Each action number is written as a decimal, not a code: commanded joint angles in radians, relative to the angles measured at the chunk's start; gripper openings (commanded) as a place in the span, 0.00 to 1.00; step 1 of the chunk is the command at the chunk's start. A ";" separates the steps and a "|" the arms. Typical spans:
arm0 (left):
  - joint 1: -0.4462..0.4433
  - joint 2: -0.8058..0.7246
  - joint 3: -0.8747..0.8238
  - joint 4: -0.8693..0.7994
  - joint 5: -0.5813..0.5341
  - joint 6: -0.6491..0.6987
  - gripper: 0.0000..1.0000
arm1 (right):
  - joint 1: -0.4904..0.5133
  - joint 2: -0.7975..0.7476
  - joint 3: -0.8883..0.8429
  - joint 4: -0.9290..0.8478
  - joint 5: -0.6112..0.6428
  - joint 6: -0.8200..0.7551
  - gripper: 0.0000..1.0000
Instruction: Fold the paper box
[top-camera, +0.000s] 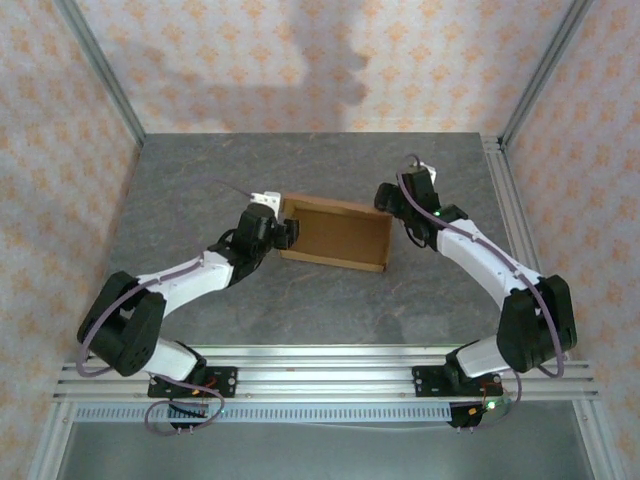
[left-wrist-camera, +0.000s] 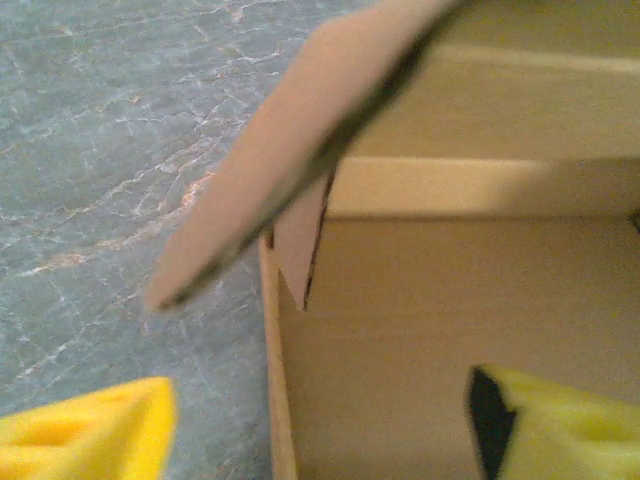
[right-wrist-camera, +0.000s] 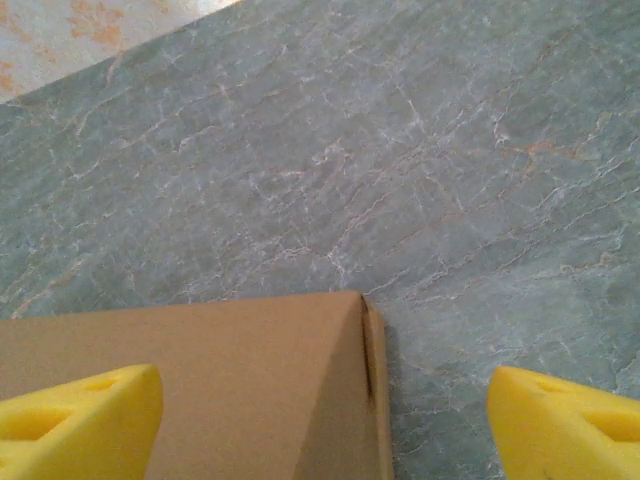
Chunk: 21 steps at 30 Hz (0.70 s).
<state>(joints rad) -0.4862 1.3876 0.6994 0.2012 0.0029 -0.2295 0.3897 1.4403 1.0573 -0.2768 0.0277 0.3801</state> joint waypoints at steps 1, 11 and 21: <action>-0.008 -0.103 -0.069 -0.027 0.034 -0.028 0.96 | -0.004 0.019 -0.026 -0.006 -0.017 0.030 0.84; 0.024 -0.374 -0.106 -0.180 0.110 -0.041 1.00 | -0.007 0.076 -0.068 0.021 -0.053 0.041 0.84; 0.163 -0.085 0.218 -0.378 0.206 -0.224 1.00 | -0.017 0.142 -0.105 0.084 -0.109 0.034 0.68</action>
<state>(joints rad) -0.3500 1.2179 0.8165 -0.0616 0.1482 -0.3813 0.3824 1.5532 0.9699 -0.2161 -0.0689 0.4149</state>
